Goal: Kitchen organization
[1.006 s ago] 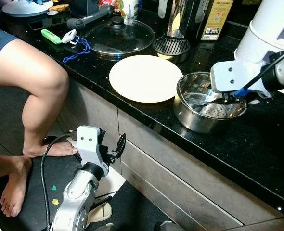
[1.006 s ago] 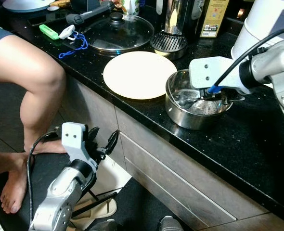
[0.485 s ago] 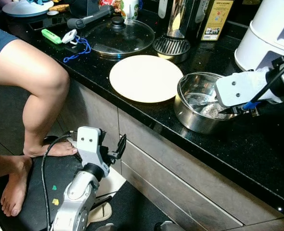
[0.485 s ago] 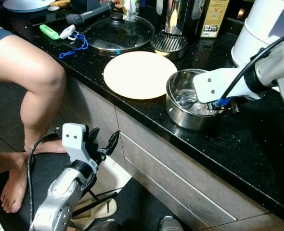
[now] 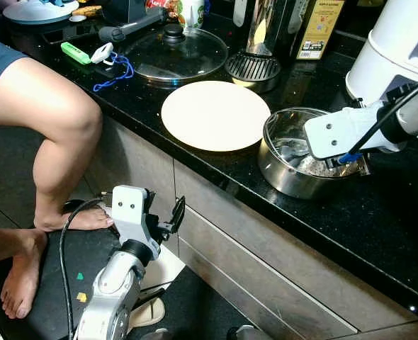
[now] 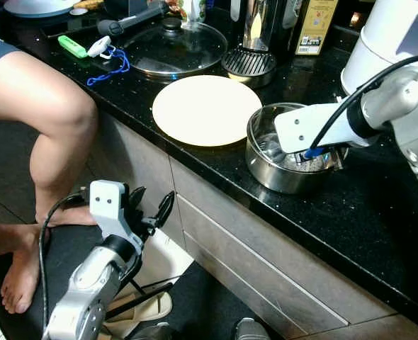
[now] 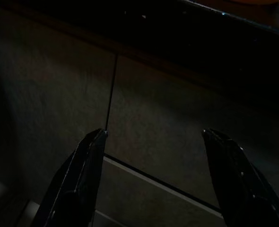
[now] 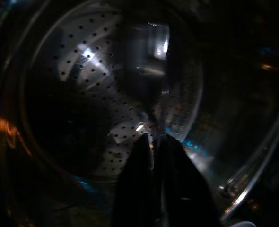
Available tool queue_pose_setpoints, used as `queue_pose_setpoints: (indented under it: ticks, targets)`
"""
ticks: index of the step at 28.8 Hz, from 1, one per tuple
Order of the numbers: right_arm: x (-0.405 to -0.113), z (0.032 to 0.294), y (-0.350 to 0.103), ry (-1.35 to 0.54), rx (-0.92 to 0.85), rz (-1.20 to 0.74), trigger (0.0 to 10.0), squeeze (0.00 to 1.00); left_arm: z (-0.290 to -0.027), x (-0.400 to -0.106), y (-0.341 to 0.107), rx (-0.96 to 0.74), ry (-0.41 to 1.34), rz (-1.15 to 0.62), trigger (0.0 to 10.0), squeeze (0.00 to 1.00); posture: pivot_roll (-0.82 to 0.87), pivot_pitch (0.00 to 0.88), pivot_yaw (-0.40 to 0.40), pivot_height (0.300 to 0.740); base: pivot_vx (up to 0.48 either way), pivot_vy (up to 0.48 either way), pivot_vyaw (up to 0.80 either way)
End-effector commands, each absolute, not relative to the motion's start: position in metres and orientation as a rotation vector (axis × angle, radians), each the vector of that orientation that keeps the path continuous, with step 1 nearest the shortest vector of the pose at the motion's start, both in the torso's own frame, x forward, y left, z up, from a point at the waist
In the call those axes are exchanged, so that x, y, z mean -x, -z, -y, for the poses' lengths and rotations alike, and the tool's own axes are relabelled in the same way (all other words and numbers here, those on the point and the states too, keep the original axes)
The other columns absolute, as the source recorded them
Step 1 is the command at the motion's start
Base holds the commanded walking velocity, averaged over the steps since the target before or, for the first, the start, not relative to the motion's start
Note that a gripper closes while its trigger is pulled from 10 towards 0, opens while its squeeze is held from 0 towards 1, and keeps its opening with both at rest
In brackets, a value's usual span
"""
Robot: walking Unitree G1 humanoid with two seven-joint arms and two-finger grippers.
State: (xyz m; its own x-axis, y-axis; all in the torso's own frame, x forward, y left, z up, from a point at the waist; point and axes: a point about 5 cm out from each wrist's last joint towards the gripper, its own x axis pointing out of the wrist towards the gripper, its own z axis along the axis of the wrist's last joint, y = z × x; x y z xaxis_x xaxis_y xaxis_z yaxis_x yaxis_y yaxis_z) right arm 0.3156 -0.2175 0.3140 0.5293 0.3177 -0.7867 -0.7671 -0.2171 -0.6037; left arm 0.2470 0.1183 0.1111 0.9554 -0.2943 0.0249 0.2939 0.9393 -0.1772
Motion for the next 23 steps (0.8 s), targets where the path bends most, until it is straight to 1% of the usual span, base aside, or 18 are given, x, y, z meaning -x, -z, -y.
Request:
queue_pose_setpoints:
  ticks: [1, 12, 17, 18, 19, 23]
  targets:
    - [-0.317, 0.217, -0.315, -1.047, 1.486, -0.414, 0.0, 0.00, -0.118, -0.246, -0.109, 0.191, 0.298, -0.014, 10.0, 0.00, 0.00, 0.112, -0.034, 0.740, 0.000, 0.000, 0.00]
    - [-0.318, 0.214, -0.321, -1.043, 1.445, -0.369, 0.0, 0.00, -0.118, -0.246, -0.110, 0.190, 0.298, -0.014, 10.0, 0.00, -0.01, 0.112, -0.032, 0.740, 0.000, 0.000, 0.00]
    - [-0.327, 0.201, -0.339, -1.019, 1.251, -0.199, 0.0, 0.00, -0.118, -0.246, -0.110, 0.191, 0.297, -0.013, 10.0, 0.00, 0.00, 0.110, -0.035, 0.740, 0.000, 0.000, 0.00]
    - [-0.327, 0.201, -0.339, -1.019, 1.251, -0.199, 0.0, 0.00, -0.118, -0.246, -0.110, 0.191, 0.297, -0.013, 10.0, 0.00, 0.00, 0.110, -0.035, 0.740, 0.000, 0.000, 0.00]
    - [-0.331, 0.200, -0.343, -1.012, 1.179, -0.154, 0.0, 0.00, -0.118, -0.246, -0.110, 0.191, 0.296, -0.012, 10.0, 0.00, 0.00, 0.110, -0.036, 0.740, 0.000, 0.000, 0.00]
    - [-0.337, 0.201, -0.347, -0.974, 1.112, -0.099, 0.0, 0.00, -0.118, -0.246, -0.110, 0.191, 0.295, -0.012, 10.0, 0.00, 0.00, 0.110, -0.035, 0.740, 0.000, 0.000, 0.00]
